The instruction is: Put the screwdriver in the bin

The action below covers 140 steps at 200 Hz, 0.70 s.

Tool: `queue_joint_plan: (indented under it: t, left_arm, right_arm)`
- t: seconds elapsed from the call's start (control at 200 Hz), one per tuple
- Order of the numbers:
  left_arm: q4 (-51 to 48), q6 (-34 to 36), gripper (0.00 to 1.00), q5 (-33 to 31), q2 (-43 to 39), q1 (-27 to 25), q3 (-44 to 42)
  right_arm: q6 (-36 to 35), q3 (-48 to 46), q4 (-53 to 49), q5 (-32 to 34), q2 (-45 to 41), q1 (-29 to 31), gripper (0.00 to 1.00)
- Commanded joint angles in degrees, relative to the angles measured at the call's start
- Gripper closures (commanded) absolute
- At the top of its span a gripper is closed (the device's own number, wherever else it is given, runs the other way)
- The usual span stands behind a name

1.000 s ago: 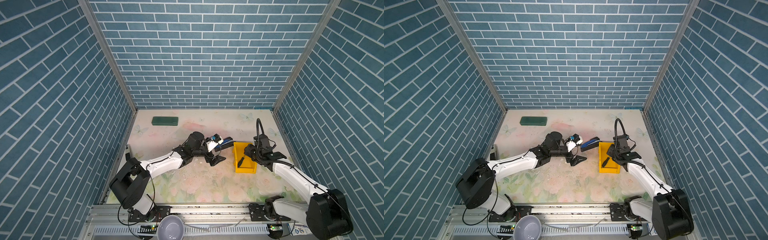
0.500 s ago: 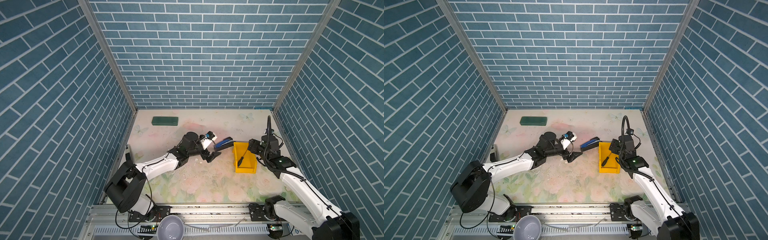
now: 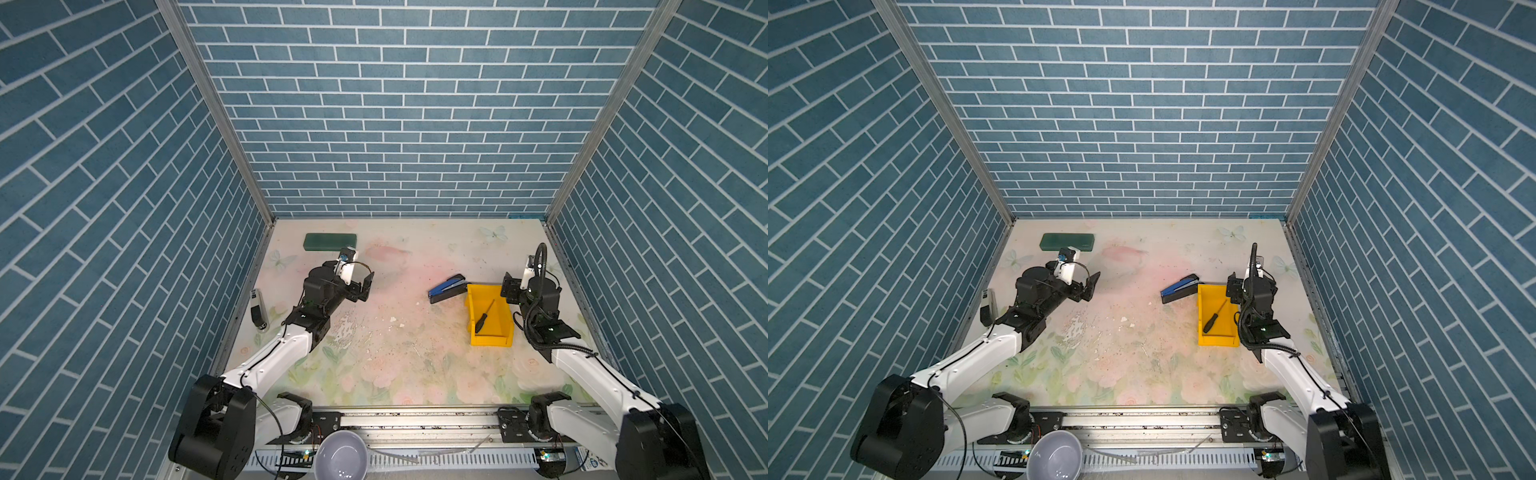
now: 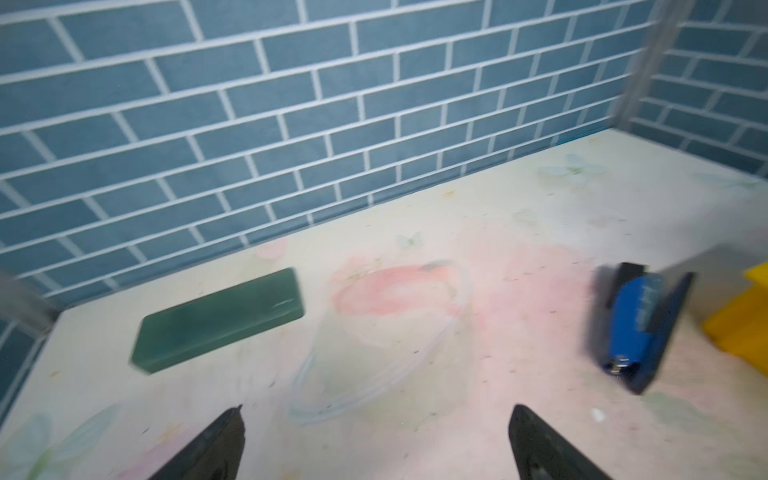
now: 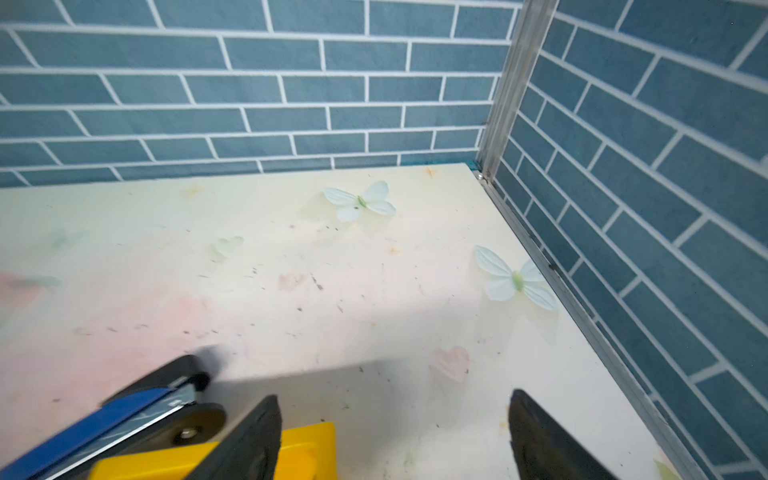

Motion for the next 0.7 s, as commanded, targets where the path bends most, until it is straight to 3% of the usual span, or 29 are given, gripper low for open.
queue_joint_plan:
  t: [0.0,0.135,0.235,0.415,0.695]
  left_arm:
    - [3.3,1.4,0.00,-10.6,1.7,2.5,-3.6]
    - [6.2,1.6,0.00,-15.5,5.3,4.4,-5.0]
    - [11.9,2.6,0.00,-16.8,8.2,4.5,-7.0]
    - [23.6,5.8,0.00,-17.3,13.1,5.1,-9.9]
    - [34.2,-1.2,0.00,-16.0,21.1,11.4,-11.9]
  right_arm:
    - [-4.7,-2.7,15.1,2.4,4.6,-2.2,0.16]
    - [-8.7,-1.2,15.3,-0.8,9.8,-4.4,0.13]
    - [-7.1,-1.5,17.5,-3.8,13.2,-6.5,0.12]
    - [-5.5,-6.5,33.2,-7.2,21.1,-9.0,0.12]
    - [-3.3,-8.9,39.8,-10.2,24.6,-11.5,0.13]
